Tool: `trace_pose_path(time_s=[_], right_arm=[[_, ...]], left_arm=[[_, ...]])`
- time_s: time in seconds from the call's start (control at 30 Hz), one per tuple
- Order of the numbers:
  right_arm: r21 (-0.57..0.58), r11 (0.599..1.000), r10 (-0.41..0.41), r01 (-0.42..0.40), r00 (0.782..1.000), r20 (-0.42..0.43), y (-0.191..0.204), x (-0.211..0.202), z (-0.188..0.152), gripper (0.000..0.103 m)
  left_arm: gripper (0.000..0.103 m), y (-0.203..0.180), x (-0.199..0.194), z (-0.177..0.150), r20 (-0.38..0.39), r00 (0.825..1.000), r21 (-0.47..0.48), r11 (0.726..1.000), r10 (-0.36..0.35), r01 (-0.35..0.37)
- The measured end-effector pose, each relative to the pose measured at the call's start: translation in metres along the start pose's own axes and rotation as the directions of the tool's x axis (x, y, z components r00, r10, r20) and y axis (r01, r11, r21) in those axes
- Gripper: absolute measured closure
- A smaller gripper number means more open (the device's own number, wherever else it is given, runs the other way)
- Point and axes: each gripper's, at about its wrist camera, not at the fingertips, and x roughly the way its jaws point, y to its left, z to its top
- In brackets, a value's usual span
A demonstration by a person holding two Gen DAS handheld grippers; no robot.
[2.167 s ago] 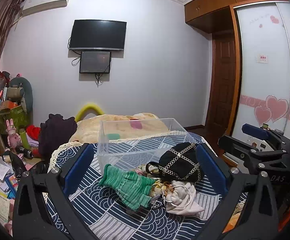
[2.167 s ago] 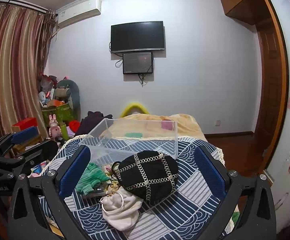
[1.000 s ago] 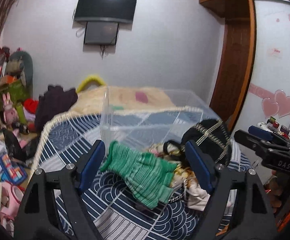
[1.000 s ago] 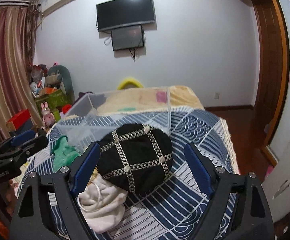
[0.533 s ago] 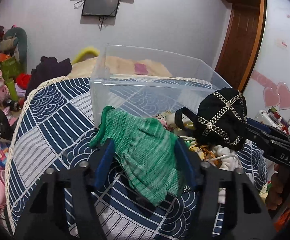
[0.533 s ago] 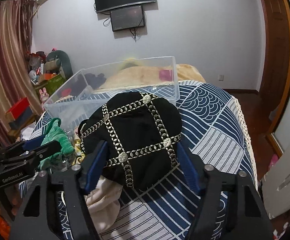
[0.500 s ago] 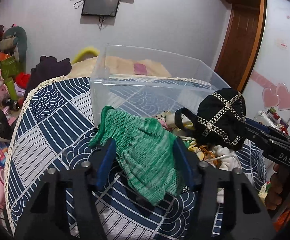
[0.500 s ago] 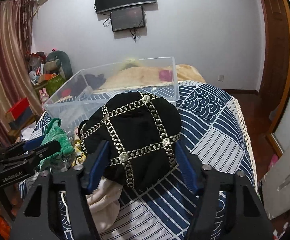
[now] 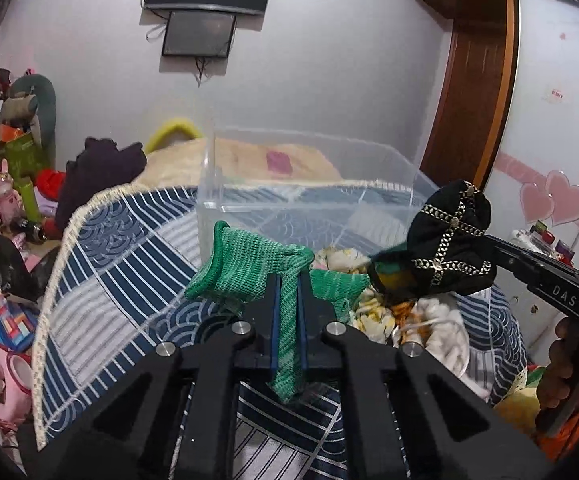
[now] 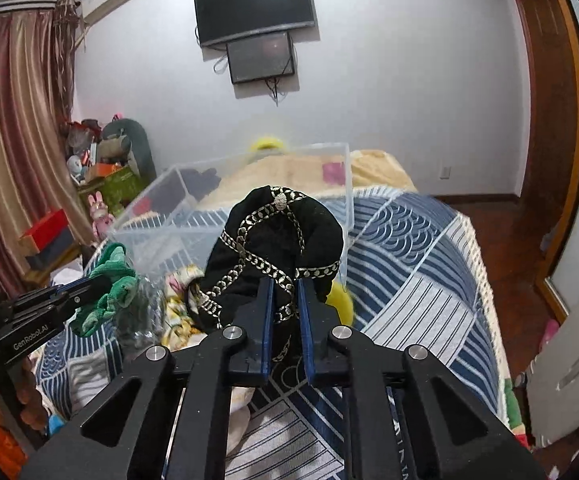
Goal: Organize soft objects
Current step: 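Grasp and lift the black chain bag with the right tool while the left tool grasps the green knit sock, then lower both held items into the clear box while both tools open to release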
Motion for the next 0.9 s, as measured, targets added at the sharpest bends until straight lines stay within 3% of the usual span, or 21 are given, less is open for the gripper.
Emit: trace_pose_path(time_s=[0.23,0.43,0.73,0.9], right_arm=[[-0.014,1.0,0.01,-0.009,0.996,0.092,0.004,-0.025,0.023,0.092],[-0.019,1.0,0.019,-0.016,0.99,0.14,0.005,-0.027,0.048,0.092],[-0.005,0.999,0.036,-0.036,0.992,0.124,0.004,0.008,0.075,0.092],[-0.015,1.0,0.011,-0.01,0.998,0.06,0.006,0.042,0.076,0.092]], left_arm=[[0.097,-0.002,-0.03,0.025,0.101,0.995,0.02,1.0,0.007,-0.009],[0.097,-0.001,-0.028,0.046,0.134,0.991,0.034,0.999,-0.003,-0.001],[0.097,0.0,0.012,0.076,0.097,0.995,0.046,0.999,-0.017,0.012],[0.097,0.002,0.052,0.083,0.016,1.0,0.051,0.999,-0.001,0.0]])
